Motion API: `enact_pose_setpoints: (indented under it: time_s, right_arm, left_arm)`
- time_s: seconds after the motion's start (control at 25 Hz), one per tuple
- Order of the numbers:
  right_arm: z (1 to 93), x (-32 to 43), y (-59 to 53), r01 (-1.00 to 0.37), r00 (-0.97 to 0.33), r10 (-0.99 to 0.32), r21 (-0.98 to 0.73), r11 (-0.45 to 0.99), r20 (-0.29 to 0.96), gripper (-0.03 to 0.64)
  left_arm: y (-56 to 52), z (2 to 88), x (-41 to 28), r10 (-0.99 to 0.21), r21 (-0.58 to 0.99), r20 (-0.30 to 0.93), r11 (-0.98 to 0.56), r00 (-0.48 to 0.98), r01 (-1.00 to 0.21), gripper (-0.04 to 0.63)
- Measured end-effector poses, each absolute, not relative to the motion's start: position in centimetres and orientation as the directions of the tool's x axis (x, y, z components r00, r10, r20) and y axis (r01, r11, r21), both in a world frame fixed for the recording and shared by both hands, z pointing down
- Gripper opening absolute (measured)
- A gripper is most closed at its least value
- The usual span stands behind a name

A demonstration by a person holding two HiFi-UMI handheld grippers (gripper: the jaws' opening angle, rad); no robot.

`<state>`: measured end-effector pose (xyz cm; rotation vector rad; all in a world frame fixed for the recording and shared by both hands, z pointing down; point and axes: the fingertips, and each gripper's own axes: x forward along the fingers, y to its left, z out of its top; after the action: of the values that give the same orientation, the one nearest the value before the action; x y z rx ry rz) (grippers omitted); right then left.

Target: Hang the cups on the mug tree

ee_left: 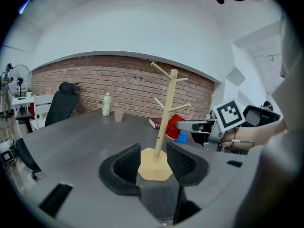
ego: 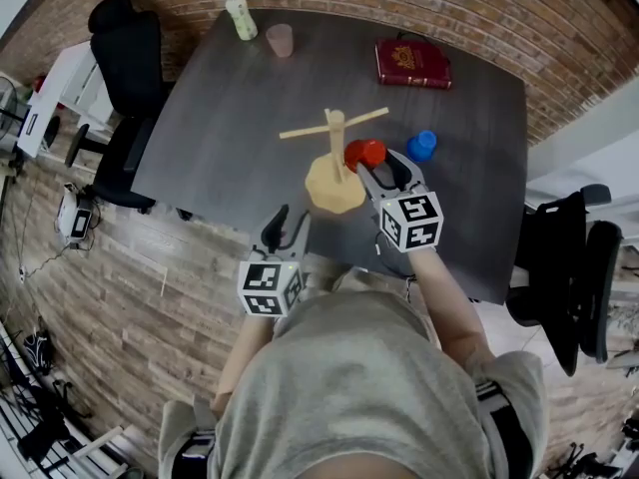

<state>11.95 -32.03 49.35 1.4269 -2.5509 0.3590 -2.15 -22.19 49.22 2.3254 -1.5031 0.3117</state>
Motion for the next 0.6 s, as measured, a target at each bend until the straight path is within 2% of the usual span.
enact_pose_setpoints:
  time_s: [0.6]
  right_arm:
    - [51.0,13.2,-32.0,-0.865,-0.5,-0.798,-0.145,0.481,0.337,0.235]
  left_arm:
    - [-22.4,49.4,-1.9,-0.829,0.165,0.377,-0.38,0.414,-0.91,0.166]
